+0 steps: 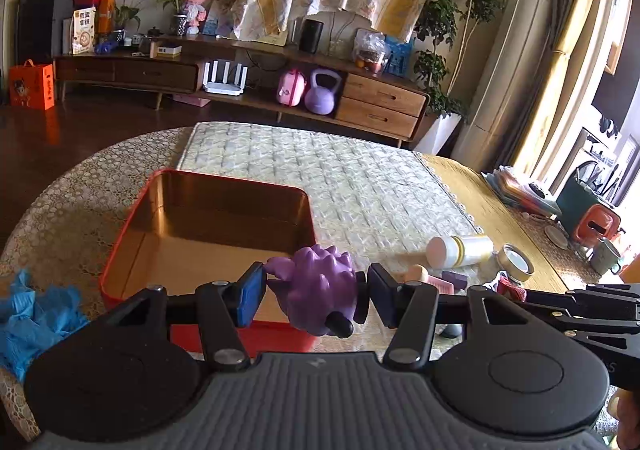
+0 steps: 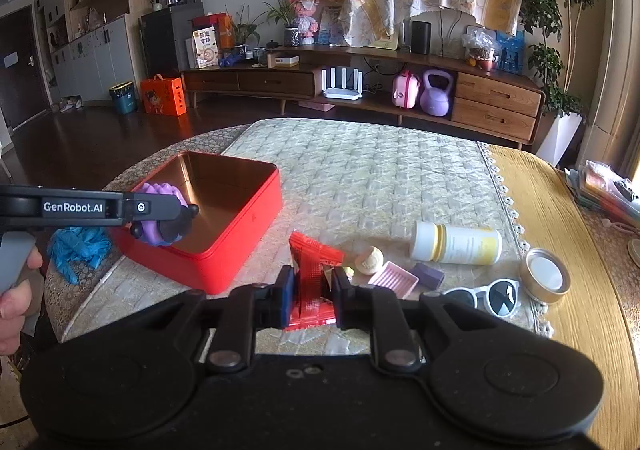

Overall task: Organize rigid objects
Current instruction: 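Carry purple toy in left tool and red packet in right tool over red tin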

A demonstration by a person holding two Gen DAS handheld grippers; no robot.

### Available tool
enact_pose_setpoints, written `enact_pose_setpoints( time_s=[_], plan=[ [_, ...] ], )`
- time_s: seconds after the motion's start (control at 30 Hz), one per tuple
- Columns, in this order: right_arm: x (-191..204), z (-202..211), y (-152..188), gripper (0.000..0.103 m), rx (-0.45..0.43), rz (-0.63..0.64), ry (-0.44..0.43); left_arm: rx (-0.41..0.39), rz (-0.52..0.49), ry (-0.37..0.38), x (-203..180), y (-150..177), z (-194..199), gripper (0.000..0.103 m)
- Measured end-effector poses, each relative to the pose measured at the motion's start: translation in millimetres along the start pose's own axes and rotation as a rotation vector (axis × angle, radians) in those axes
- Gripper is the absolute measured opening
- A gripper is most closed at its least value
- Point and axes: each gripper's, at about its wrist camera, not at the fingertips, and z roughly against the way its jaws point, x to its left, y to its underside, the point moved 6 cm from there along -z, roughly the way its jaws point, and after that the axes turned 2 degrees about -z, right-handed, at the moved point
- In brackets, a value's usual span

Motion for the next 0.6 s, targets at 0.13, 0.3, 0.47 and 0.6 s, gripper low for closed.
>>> enact_pose_setpoints(
  time_s=[0.13,0.3,0.47,0.6],
  plan=[
    [17.4,-10.3,-8.6,0.019,0.003,0.033,-0.021,-0.003,0.018,-0.030,22.7,-7.2,-3.2,0.055],
    [39.3,-25.7,-18.4,0.019,0.007,0.068,-0.051,0.008,0.043,-0.065,48.9,-12.7,-11.4,0.055],
    [60.9,-46.5,-27.5,0.019,0.021,0.081,-0.095,0.021,0.048,-0.088,68.7,-16.9,-21.9,0.055],
    [78.8,-66.2,-34.0,0.019,0.036,0.107,-0.113,0.029,0.044,-0.102,80.6,-21.4,-31.4,0.055]
  ],
)
